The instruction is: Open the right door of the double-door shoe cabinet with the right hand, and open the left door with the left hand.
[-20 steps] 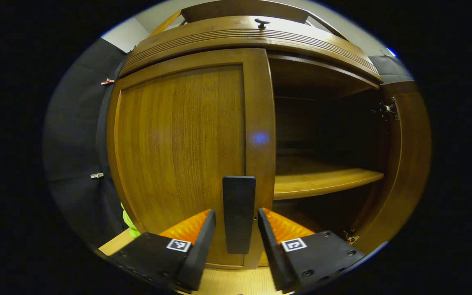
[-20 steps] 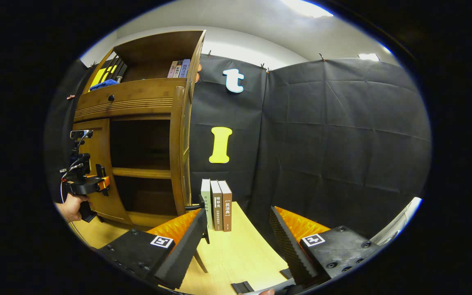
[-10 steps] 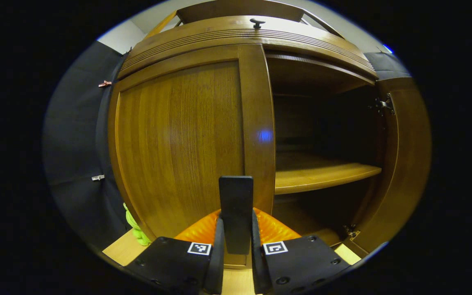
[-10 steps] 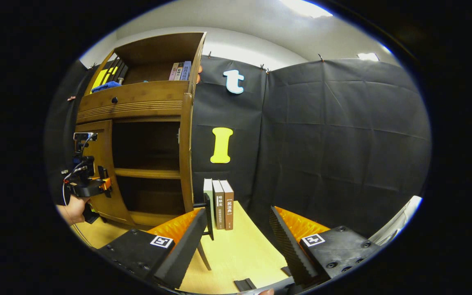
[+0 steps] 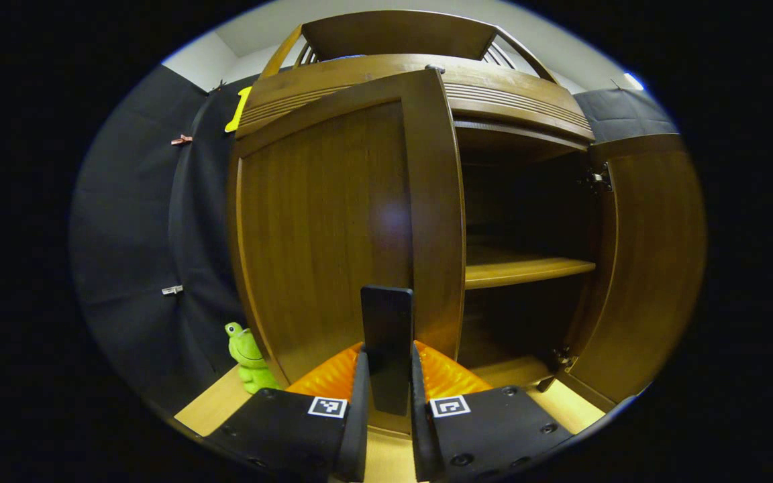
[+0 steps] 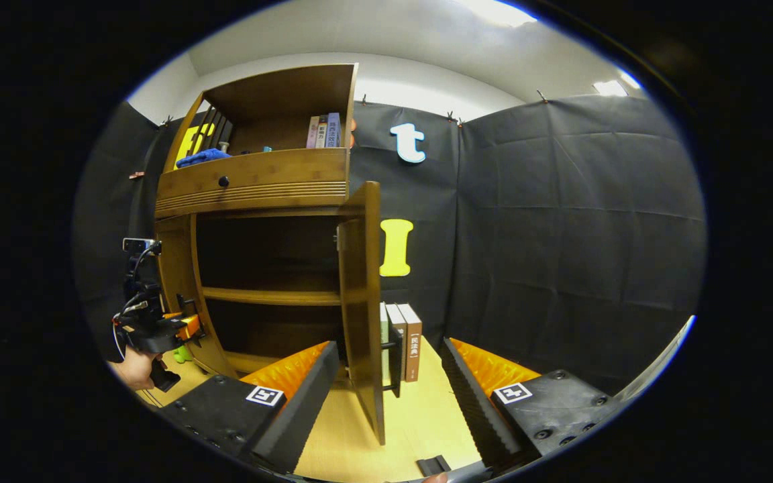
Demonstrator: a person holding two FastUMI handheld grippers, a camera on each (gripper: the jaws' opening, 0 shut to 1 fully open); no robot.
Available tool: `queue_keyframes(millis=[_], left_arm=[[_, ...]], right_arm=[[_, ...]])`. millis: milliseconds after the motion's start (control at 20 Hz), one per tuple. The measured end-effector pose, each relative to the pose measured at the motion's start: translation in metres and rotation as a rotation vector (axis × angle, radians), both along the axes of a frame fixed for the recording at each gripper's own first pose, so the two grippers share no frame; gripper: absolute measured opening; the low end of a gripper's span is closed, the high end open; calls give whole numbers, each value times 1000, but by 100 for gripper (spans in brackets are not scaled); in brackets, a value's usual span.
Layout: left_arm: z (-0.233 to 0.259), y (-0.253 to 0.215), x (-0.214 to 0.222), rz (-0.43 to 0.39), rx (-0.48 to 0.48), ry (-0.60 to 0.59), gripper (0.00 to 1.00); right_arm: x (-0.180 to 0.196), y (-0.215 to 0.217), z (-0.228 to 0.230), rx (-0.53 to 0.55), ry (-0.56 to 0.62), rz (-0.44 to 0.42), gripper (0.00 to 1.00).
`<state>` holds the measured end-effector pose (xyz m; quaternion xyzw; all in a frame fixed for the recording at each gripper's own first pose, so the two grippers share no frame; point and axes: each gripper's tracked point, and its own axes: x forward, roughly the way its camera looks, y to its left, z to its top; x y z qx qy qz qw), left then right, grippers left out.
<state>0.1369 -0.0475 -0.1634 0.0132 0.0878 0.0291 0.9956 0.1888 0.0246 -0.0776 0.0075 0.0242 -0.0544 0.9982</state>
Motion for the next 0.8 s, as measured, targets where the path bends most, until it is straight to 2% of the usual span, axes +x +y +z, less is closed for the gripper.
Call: queue_keyframes(millis=[250,300,450,800], left_arm=[[1,27,-42,17,10,-1,29],[1,34,-50,22,13,-2,28],[2,55,-72,38,13,-4,29],[-1,106,-105,63,55,-14,21]], right_arm=[[4,29,1,22,-9,42,100],[5,33,1,23,-7,48,96],[4,49,-1,21,-11,62,98],[11,71,0,23,-14,70,96]])
